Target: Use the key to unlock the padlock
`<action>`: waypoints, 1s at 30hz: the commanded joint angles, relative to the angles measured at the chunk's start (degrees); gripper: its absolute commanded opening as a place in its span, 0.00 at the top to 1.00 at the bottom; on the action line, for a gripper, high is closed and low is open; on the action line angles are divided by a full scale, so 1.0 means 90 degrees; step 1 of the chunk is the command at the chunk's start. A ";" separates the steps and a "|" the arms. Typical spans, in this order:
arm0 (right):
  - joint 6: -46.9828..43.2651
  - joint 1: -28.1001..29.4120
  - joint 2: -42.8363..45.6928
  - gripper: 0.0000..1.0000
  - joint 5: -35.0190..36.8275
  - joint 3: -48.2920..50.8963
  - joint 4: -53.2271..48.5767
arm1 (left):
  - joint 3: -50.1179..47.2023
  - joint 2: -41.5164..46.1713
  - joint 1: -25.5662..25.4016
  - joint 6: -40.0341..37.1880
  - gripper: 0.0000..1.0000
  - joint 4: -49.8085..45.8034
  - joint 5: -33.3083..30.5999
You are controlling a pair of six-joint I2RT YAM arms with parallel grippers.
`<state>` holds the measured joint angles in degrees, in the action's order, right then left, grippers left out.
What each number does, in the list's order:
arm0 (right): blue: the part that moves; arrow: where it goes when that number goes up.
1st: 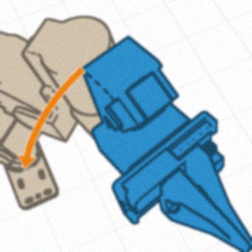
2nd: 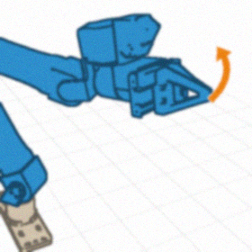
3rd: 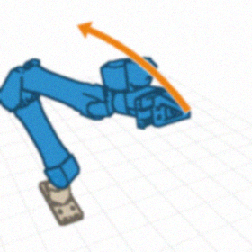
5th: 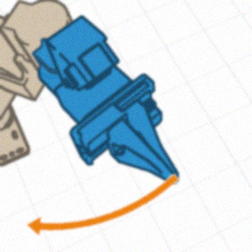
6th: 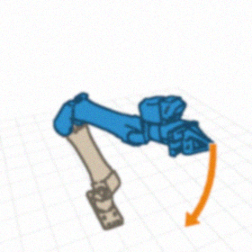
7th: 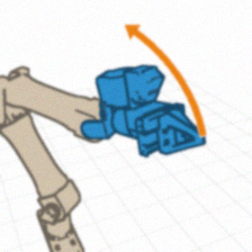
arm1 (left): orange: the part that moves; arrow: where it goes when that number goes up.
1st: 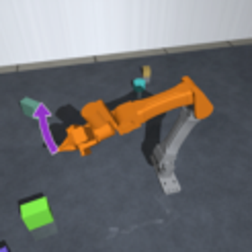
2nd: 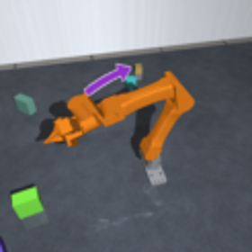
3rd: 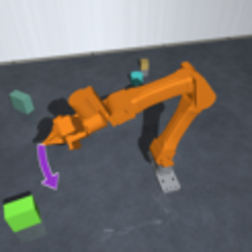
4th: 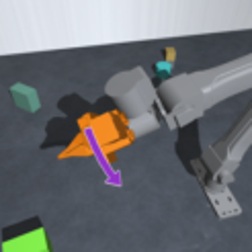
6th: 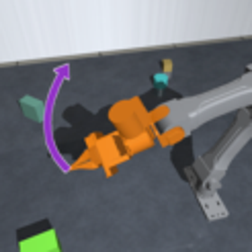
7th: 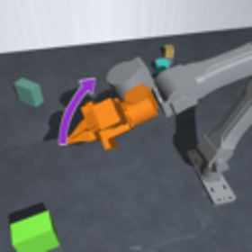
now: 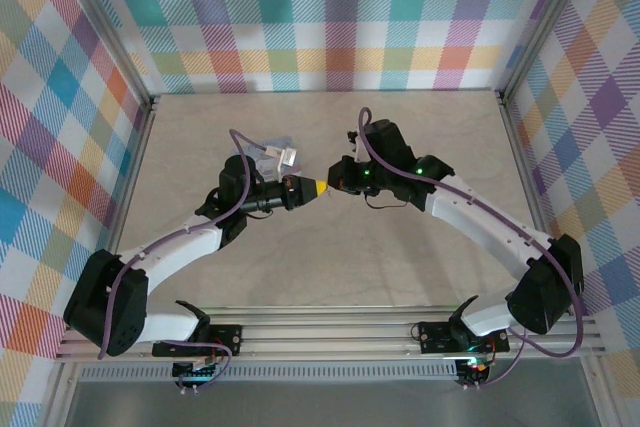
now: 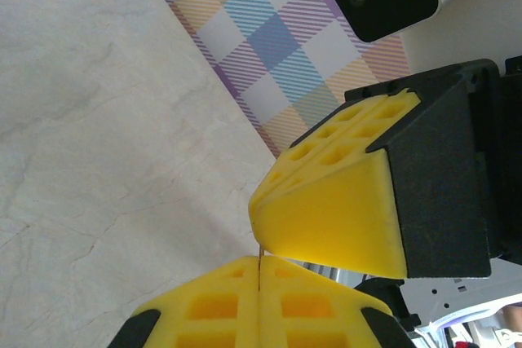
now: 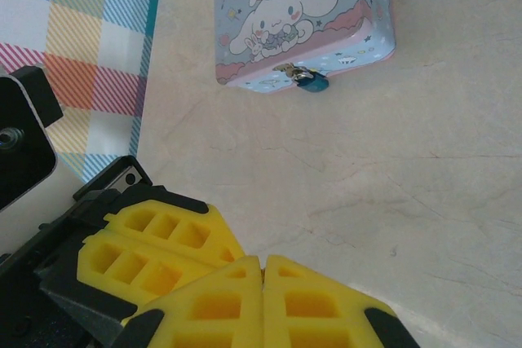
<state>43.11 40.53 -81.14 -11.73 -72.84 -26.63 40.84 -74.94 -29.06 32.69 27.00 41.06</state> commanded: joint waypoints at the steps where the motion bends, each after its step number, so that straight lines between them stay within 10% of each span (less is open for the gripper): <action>1: 0.0050 0.0018 0.0098 0.79 -0.0040 -0.0029 0.0237 | 0.0073 0.0226 0.0119 -0.0290 1.00 -0.0412 -0.0296; 12: -0.0464 -0.0521 -0.0868 0.48 -0.0185 -0.0737 0.0157 | -0.0077 0.1048 0.1628 -0.0549 1.00 -0.1997 -0.0632; 19: -0.1139 -0.0695 -0.3061 0.43 -0.0216 -0.2460 -0.0148 | 0.0750 0.0738 0.3117 -0.0898 1.00 -0.4604 -0.2312; 30: -0.1780 -0.0853 -0.5955 0.38 -0.0511 -0.5544 -0.0964 | 0.1388 -0.1079 0.4039 -0.1163 1.00 -0.4663 -0.2697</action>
<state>30.02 33.32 -132.66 -13.87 -117.91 -31.97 50.70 -81.32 6.96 24.73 -13.54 17.87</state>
